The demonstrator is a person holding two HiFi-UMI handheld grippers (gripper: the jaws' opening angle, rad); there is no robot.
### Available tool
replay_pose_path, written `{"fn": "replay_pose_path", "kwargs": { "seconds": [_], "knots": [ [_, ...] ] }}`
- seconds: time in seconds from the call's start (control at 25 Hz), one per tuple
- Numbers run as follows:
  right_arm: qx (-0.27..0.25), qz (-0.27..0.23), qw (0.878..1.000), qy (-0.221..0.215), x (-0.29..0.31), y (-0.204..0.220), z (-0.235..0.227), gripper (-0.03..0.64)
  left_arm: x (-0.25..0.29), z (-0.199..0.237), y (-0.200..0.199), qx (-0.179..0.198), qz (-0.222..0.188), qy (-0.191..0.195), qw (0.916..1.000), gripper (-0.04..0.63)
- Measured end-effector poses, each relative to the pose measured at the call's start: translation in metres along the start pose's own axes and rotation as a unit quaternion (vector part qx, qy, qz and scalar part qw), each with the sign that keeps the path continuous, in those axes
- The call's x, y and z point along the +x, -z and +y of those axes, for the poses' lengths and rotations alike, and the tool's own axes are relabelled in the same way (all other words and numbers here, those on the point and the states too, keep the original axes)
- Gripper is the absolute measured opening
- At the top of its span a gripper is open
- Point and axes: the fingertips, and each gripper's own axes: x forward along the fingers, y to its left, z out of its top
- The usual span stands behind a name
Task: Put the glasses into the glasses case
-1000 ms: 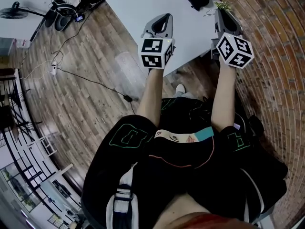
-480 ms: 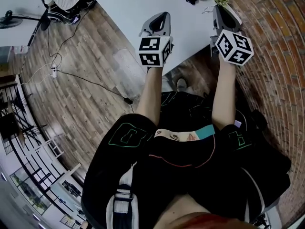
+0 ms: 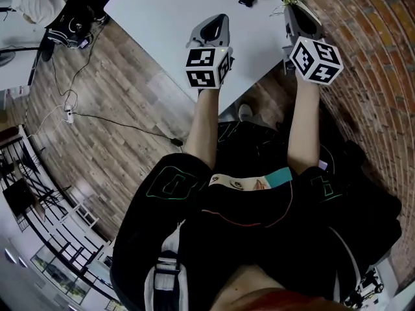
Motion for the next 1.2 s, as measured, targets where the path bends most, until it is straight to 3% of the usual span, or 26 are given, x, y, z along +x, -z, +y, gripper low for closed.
{"fn": "replay_pose_path", "kwargs": {
  "seconds": [0.52,0.88,1.2],
  "knots": [
    [-0.002,0.066,0.997,-0.029,0.058,0.042,0.015,0.034,0.025,0.043,0.031,-0.028,0.039,-0.002,0.9988,0.003],
    [-0.058,0.100,0.992,-0.055,0.094,0.045,0.019,0.034,0.032,0.064,0.044,-0.048,0.050,-0.012,0.9975,0.003],
    [-0.109,0.154,0.979,-0.076,0.129,0.056,0.020,0.034,0.032,0.084,0.053,-0.066,0.054,-0.023,0.9961,0.003]
  ]
}}
